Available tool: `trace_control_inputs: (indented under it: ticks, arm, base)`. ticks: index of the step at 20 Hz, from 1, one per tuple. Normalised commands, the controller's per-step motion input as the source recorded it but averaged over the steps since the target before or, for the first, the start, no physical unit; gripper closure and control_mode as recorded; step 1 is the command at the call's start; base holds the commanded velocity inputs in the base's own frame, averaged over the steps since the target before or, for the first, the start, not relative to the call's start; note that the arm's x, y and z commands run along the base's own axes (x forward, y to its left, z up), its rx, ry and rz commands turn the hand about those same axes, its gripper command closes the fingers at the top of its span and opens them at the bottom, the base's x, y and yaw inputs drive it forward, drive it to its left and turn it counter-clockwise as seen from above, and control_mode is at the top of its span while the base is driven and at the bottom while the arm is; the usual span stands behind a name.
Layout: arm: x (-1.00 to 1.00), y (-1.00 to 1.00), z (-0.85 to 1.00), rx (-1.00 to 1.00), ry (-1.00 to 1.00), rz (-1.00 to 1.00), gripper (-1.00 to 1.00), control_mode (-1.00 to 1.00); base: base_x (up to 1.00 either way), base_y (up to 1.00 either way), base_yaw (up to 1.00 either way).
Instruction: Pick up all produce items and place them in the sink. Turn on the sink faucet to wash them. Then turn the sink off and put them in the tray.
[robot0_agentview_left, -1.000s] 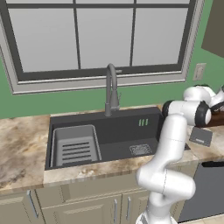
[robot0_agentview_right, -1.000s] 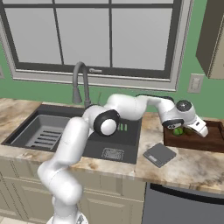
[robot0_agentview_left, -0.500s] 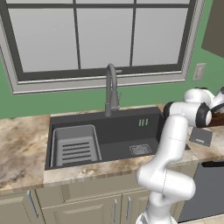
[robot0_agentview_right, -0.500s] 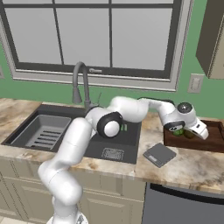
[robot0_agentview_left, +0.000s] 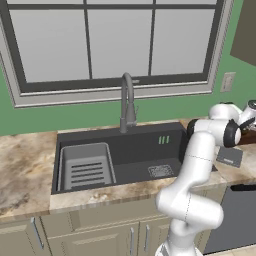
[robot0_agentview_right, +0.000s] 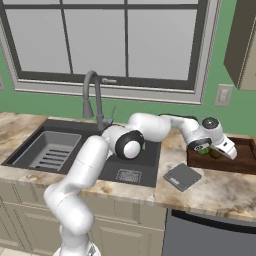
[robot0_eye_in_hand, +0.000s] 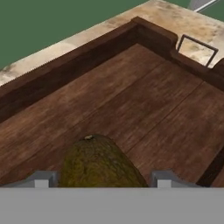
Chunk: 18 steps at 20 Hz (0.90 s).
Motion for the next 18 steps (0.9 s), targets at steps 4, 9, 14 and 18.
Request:
trace_control_inputs:
  ticks: [4, 9, 14, 18]
  arm:
    - [-0.04, -0.17, 0.25, 0.00, 0.00, 0.00, -1.00, -1.00]
    - [0.00, -0.06, 0.34, 0.00, 0.00, 0.00, -1.00, -1.00]
    - [0.01, 0.00, 0.37, 0.00, 0.00, 0.00, -1.00, -1.00]
    - [-0.33, 0.00, 0.69, 0.00, 0.00, 0.00, -1.00, -1.00]
  base:
    - [0.00, 0.00, 0.00]
    - [0.00, 0.00, 0.00]
    - [0.00, 0.00, 0.00]
    - [0.00, 0.00, 0.00]
